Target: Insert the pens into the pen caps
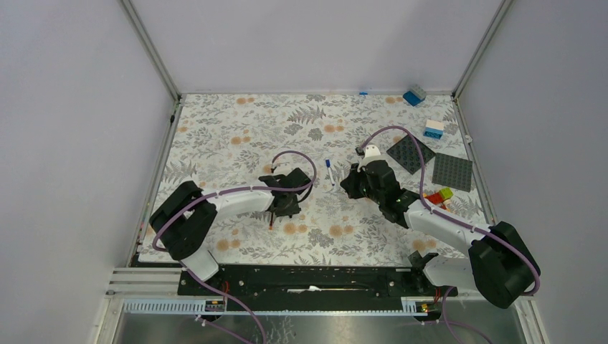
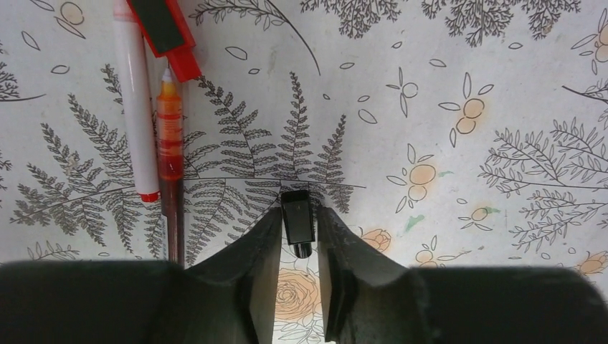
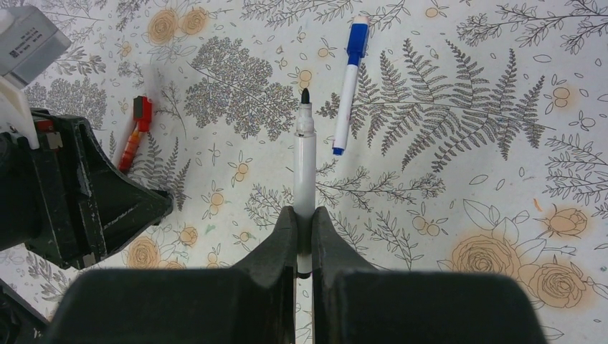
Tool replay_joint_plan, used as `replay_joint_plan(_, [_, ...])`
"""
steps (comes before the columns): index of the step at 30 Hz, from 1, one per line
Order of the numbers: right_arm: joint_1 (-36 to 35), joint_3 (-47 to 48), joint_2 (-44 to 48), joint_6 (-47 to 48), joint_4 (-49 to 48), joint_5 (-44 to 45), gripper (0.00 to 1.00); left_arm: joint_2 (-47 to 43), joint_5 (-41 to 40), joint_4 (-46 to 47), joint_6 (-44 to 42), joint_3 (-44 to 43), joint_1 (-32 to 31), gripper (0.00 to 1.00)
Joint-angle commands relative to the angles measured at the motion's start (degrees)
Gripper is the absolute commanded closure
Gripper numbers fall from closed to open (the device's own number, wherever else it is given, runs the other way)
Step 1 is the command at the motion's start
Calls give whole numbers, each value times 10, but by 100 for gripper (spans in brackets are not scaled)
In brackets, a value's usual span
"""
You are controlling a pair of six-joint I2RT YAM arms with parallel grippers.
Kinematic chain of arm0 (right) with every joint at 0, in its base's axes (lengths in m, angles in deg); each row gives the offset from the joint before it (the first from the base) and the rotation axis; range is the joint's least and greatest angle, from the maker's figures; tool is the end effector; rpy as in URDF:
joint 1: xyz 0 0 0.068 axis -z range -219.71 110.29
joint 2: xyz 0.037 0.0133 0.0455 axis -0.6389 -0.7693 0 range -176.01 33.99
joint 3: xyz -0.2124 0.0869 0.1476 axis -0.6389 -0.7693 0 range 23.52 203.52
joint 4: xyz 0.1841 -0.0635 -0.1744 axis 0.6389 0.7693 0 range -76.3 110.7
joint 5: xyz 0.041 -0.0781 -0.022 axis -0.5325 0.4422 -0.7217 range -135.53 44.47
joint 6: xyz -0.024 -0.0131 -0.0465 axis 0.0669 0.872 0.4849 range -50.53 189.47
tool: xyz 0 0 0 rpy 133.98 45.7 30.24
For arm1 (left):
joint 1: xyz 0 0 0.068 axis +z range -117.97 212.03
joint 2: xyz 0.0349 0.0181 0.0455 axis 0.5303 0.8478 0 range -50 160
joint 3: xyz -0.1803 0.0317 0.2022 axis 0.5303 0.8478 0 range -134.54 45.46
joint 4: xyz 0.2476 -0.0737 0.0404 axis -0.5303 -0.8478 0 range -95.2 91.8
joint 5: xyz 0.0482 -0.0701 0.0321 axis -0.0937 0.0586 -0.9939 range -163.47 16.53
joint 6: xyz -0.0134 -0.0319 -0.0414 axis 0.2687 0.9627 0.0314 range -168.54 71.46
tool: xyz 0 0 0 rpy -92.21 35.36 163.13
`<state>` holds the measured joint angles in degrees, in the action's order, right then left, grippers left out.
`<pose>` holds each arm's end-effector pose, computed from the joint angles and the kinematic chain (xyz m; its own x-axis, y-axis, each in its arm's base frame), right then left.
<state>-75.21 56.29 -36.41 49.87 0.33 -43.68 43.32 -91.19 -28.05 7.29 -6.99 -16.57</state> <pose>0.2140 0.1511 0.2151 -0.5017 0.0539 -0.8634 -0.4121 0.8627 0.2933 0.2035 -0.2144 0.1601 -0.8868 -0.1859 -0.4231 -0.1525 0.9820 -0.1117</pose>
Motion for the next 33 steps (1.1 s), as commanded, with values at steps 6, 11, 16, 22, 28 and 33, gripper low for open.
replay_joint_plan(6, [6, -1, 9, -3, -25, -9, 100, 4, 13, 7, -52, -23, -10, 83])
replay_joint_plan(11, [8, 0, 7, -3, -25, -11, 100, -1, 31, -6, -87, -23, -12, 78])
replay_joint_plan(16, [9, 1, 3, -4, -25, -15, 100, 0, 36, -19, -102, -32, -12, 63])
replay_joint_plan(22, [11, -1, 7, -4, -25, -16, 100, 9, 26, -47, -110, -56, -12, 51])
replay_joint_plan(28, [12, -3, 8, -5, -27, -17, 100, 32, 23, -63, -117, -77, -12, 56])
replay_joint_plan(33, [14, -6, 12, -6, -29, -17, 100, 44, 20, -75, -112, -86, -12, 58])
